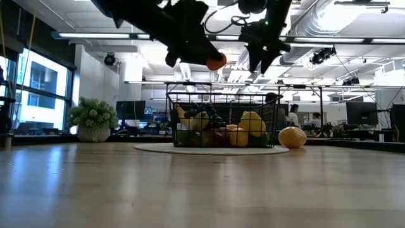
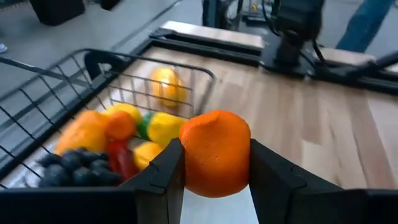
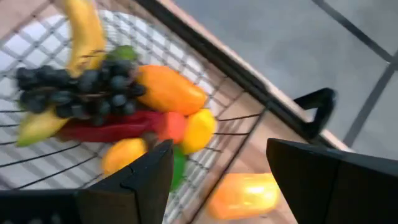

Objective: Build produce basket
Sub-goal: Put the orange into the black wire basket

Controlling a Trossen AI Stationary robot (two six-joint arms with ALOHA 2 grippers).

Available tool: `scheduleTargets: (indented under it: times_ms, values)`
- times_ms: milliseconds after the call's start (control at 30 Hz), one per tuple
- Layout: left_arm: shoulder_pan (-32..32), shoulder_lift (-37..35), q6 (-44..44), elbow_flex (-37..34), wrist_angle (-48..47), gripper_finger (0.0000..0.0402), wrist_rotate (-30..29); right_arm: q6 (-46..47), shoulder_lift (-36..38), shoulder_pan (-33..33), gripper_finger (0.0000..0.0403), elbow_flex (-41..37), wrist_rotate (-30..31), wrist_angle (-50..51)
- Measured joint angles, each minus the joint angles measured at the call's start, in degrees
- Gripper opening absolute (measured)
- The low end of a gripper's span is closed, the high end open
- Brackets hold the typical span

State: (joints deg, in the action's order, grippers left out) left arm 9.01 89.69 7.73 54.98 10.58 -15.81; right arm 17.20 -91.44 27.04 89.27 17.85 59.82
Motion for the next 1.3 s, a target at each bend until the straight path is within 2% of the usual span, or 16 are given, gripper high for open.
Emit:
scheduleTargets:
  times_ms: [133,267,433,633,867,1300]
  values:
    - [4.3,0.0,-0.4,0.0,2.2,0.0124,3.1,-3.5,0.0,3.7,0.0238,0.0,0.0,0.2]
    - [7.8,0.0,-0.4,0.0,4.1,0.0121,3.7,-6.4,0.0,7.0,0.0238,0.0,-0.1,0.7]
    - [11.3,0.3,-0.5,0.0,6.3,0.012,8.7,-9.8,0.0,10.4,0.0238,0.0,-1.6,0.7]
    - [12.7,3.7,-0.9,0.0,9.2,0.012,8.8,-10.2,0.0,13.1,0.0238,0.0,-2.0,0.7]
    - [12.7,7.2,-0.5,0.0,10.9,0.0121,8.3,-16.1,0.0,14.6,0.0238,0.0,-4.9,2.6]
    - [13.2,8.2,-0.9,0.0,11.8,0.0177,9.2,-16.2,0.0,14.7,0.0238,0.0,-4.5,7.4]
